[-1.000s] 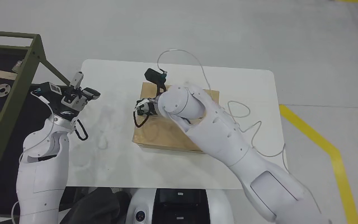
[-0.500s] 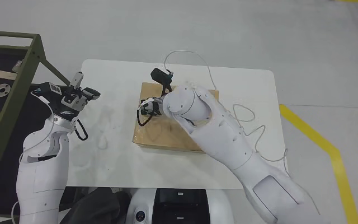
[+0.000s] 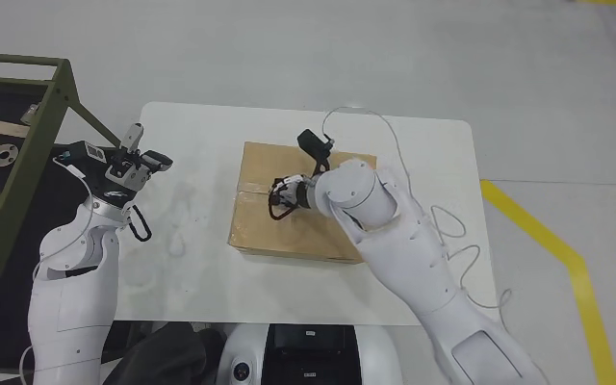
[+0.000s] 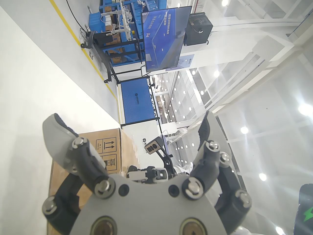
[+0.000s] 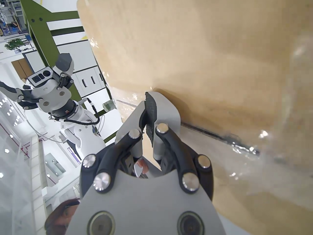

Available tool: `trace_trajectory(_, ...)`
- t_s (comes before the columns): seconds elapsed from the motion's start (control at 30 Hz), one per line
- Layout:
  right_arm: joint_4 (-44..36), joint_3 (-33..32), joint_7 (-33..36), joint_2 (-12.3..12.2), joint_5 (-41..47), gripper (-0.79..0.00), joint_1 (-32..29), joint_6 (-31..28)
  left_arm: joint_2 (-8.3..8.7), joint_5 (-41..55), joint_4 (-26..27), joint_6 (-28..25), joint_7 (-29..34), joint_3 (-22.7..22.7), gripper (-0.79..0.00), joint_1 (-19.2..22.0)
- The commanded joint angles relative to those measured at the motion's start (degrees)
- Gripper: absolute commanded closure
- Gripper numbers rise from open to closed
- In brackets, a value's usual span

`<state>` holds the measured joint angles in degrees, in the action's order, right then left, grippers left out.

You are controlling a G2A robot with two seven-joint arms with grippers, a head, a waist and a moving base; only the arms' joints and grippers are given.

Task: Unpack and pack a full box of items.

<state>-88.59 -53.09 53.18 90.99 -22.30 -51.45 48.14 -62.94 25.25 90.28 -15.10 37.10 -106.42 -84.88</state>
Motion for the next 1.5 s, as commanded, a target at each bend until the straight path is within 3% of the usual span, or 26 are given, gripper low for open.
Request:
trace_trajectory(0.0,-0.92,-0.52,0.13,-0.33,-0.15,0.0,-0.75,0.42,0.0,0.0,0.0,0.0,0.0,0.0,-0.785,0.0)
trace_trajectory(0.87,-16.4,-11.26,-3.6,-5.34,-3.16,0.0,-15.03,5.36,0.0,0.0,0.0,0.0,0.0,0.0,-0.785,0.0)
trace_trajectory(1.47,-20.77,-17.34,-5.98,-7.73,-1.53,0.0,-20.62,5.75,0.0,0.0,0.0,0.0,0.0,0.0,-0.785,0.0)
